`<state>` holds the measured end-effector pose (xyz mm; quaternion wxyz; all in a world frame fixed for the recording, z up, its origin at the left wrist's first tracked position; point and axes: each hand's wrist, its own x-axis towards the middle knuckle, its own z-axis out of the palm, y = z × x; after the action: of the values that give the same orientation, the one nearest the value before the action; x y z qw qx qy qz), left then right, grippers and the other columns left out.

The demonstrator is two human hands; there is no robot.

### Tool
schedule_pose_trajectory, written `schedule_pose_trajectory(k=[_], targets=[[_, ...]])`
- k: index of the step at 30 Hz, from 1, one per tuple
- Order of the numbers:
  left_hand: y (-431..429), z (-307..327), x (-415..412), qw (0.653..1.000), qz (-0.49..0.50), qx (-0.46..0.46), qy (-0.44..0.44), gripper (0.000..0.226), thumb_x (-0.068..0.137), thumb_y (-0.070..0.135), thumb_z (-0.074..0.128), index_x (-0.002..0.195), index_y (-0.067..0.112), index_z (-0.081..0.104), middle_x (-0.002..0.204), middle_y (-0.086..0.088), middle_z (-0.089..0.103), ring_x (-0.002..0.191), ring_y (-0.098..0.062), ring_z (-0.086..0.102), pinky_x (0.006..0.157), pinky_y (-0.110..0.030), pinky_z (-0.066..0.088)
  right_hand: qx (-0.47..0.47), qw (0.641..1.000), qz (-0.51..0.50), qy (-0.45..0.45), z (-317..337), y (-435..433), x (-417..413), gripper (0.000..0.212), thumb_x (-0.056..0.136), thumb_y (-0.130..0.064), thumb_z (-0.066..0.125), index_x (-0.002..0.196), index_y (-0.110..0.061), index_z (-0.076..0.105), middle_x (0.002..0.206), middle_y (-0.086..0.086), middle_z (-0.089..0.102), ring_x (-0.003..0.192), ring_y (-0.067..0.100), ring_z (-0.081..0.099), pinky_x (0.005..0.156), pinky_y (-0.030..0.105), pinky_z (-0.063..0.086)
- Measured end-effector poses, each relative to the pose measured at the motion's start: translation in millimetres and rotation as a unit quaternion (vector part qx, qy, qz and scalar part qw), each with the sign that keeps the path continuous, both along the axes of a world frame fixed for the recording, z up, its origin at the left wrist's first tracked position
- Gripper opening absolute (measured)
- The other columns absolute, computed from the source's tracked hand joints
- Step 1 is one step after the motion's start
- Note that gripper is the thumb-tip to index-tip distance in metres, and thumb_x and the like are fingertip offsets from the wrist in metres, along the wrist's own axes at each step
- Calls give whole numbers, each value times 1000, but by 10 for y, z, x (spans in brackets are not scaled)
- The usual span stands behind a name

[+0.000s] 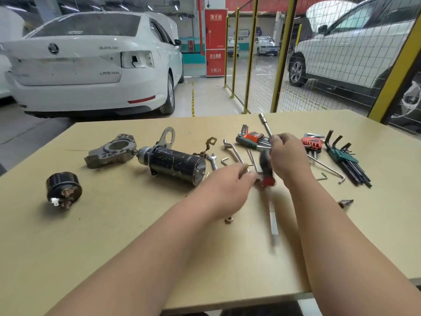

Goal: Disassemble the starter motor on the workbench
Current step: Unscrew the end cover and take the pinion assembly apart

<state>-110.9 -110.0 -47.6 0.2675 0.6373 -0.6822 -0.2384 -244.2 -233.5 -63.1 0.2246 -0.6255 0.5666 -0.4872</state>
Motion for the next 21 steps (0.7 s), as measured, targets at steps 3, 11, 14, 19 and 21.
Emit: schedule_pose_trajectory(k=[3, 11, 14, 19, 21], targets=[[89, 28, 559, 970, 133, -192, -72, 36, 95, 32, 51, 130, 25, 56, 125, 5, 58, 111, -14, 48, 91, -26, 35, -5, 996, 47, 80, -20, 98, 152, 18, 96, -28, 42, 89, -18, 56, 71, -4, 56, 70, 20, 52, 64, 29, 35], [640, -29, 2613, 810, 563, 96, -133, 54, 89, 48, 54, 121, 5, 55, 117, -23, 53, 84, -33, 51, 71, -39, 44, 6, 981, 126, 150, -160, 223, 470, 16, 96, -29, 46, 91, -19, 57, 73, -3, 57, 68, 17, 51, 53, 27, 31], [583, -161, 2524, 850, 521, 22, -74, 25, 90, 33, 55, 100, 12, 65, 85, -11, 67, 77, -30, 59, 63, -33, 45, 1, 979, 139, 148, -144, 288, 472, 15, 94, -28, 49, 87, -19, 59, 71, -4, 58, 68, 17, 52, 52, 23, 32], [219, -306, 2042, 902, 411, -105, -74, 43, 87, 26, 59, 128, 16, 58, 123, -12, 57, 116, -32, 49, 100, -38, 39, 15, 975, 187, 122, 41, 363, 227, 16, 81, -24, 60, 69, -19, 68, 47, -8, 54, 40, 4, 43, 42, 20, 37], [69, -355, 1826, 914, 373, -137, -79, 41, 89, 28, 58, 129, 18, 57, 130, -12, 50, 119, -31, 44, 101, -36, 36, 58, 961, 226, 150, 93, 384, 177, 17, 80, -25, 61, 66, -19, 68, 45, -7, 51, 39, 6, 41, 41, 20, 36]])
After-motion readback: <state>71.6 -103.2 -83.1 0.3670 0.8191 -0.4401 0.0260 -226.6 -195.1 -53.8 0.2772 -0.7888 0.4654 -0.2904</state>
